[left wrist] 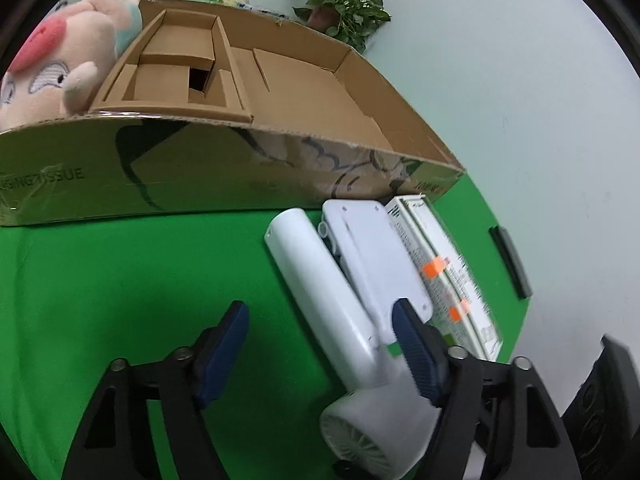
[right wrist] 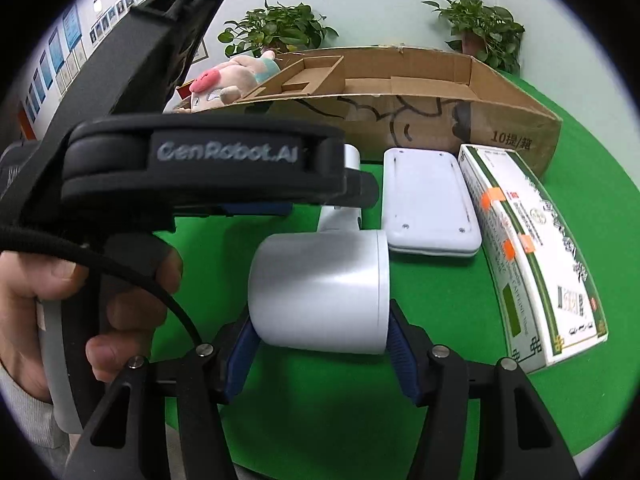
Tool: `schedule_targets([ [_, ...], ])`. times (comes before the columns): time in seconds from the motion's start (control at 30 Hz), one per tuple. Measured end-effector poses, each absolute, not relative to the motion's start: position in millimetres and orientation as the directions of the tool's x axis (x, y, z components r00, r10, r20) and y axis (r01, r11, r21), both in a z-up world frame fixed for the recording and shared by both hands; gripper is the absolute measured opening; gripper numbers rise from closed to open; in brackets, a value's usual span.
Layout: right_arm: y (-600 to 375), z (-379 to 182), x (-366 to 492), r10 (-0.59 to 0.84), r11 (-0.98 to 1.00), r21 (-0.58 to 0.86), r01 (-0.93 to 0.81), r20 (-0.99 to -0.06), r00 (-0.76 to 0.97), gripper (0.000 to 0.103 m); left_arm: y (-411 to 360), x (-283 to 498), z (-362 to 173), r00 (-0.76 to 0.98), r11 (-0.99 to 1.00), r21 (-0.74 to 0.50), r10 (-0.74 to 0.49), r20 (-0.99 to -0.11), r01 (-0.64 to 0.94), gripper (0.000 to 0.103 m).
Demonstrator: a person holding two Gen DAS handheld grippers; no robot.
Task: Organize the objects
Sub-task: 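Grasp the white hair dryer's head with the right tool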
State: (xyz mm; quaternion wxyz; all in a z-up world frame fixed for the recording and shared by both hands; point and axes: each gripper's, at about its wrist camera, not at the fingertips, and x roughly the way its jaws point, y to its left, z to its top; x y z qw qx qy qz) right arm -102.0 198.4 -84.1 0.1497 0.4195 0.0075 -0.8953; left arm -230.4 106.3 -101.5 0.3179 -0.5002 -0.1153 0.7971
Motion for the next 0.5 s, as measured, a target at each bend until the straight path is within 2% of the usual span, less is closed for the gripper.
schedule_targets([
  [0.07, 196.7, -83.9, -102.5, -0.254, -0.956, 0.098, 0.277, -0.752, -0.608, 0.058, 107.2, -235.1, -101.0, -0.293, -0.767, -0.511, 0.628, -0.721, -0.388, 0.064],
  [0.23, 189.5, -85.5, -99.5, -0.215, -0.961, 0.048, 0.272, -0.747, -0.629, 0.057, 116.7, -231.7, -103.8, -0.247, -0.753, -0.543, 0.644, -0.724, -0.372, 0.044],
  [0.3, 186.4, -87.4, -97.0, -0.201, -0.962, 0.026, 0.273, -0.746, -0.635, 0.056, 116.3, -231.4, -105.3, -0.247, -0.758, -0.541, 0.639, -0.728, -0.365, 0.039],
  [0.4, 184.1, -92.1, -93.6, -0.188, -0.961, 0.005, 0.276, -0.746, -0.639, 0.056, 113.9, -233.3, -104.8, -0.239, -0.747, -0.564, 0.654, -0.717, -0.351, 0.037],
  [0.5, 184.3, -92.9, -93.0, -0.192, -0.960, 0.007, 0.280, -0.744, -0.640, 0.056, 115.5, -228.3, -99.3, -0.262, -0.760, -0.535, 0.637, -0.725, -0.369, 0.036],
])
